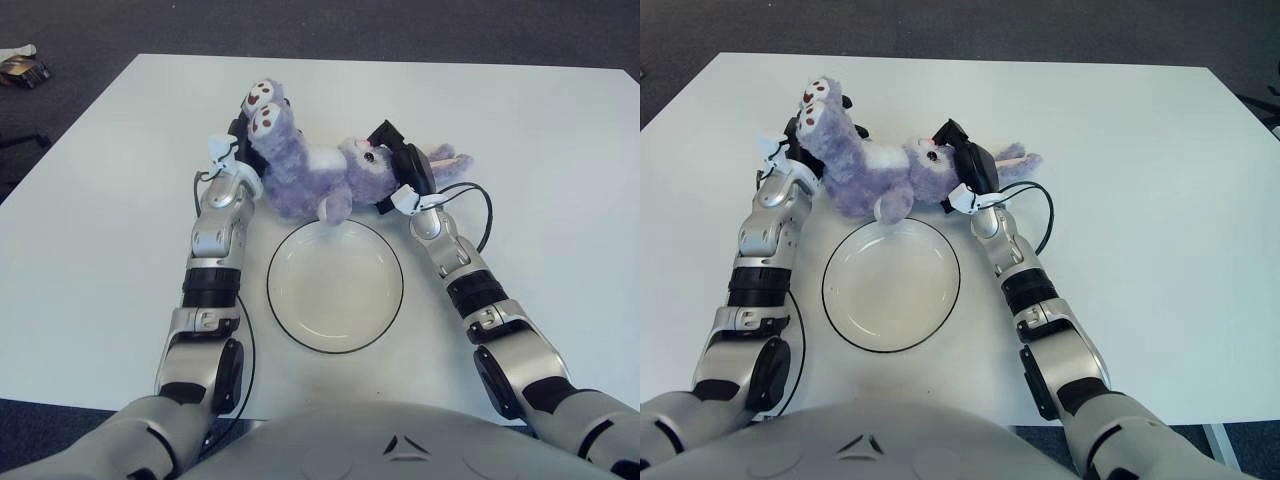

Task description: Put the doll into the plate.

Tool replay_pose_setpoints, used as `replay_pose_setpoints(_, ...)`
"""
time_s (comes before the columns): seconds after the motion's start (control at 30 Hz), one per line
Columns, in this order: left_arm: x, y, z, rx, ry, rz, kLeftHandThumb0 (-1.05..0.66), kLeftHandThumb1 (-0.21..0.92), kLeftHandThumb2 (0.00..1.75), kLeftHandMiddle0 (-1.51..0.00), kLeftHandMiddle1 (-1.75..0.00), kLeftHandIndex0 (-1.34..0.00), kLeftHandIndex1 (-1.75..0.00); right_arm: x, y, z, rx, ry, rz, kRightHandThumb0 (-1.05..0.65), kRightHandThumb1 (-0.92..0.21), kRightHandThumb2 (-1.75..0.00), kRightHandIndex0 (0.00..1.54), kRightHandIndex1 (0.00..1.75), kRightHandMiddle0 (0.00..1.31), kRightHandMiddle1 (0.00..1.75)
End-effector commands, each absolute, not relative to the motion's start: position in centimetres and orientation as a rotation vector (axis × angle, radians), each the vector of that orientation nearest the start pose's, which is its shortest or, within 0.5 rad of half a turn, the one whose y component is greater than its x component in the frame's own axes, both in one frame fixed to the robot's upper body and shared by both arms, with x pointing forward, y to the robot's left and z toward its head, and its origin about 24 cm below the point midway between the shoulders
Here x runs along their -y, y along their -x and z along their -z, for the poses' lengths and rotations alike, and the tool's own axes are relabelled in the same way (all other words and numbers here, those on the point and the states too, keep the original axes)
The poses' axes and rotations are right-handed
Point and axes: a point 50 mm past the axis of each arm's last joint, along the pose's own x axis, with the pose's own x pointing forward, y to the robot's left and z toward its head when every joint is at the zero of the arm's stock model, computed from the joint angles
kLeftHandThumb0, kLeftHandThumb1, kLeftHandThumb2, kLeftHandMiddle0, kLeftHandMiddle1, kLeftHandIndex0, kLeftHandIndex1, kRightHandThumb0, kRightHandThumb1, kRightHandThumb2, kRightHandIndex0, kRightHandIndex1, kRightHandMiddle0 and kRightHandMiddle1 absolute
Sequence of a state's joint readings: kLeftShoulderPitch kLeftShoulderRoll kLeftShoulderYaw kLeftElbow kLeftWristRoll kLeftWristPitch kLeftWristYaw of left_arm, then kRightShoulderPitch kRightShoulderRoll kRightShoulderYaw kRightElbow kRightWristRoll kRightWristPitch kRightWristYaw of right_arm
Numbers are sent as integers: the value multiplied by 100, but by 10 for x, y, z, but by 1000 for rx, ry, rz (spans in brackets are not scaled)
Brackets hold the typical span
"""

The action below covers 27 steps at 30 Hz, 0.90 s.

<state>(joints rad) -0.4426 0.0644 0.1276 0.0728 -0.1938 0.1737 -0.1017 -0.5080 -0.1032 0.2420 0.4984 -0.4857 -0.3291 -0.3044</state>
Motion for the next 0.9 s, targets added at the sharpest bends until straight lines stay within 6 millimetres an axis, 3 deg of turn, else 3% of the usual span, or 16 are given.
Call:
replay_pose_setpoints(0.0, -160, -318, -146, 244, 141, 121, -35, 92, 53, -40, -151, -18, -175, 86, -330, -110, 494, 590, -113, 0, -1, -167, 83, 173, 63, 175)
replay_pose_setpoints(0.47, -168, -301, -161, 309, 111, 74, -35, 92, 52, -32, -151, -19, -175, 89, -322, -135, 545, 587, -131, 0, 1, -167, 88, 167, 63, 175)
replay_pose_setpoints(0.87, -165, -293, -170, 343, 124, 82, -35, 92, 51, -31, -141, -20, -175, 89, -310, -155, 597, 597, -149, 0, 1, -167, 88, 167, 62, 175)
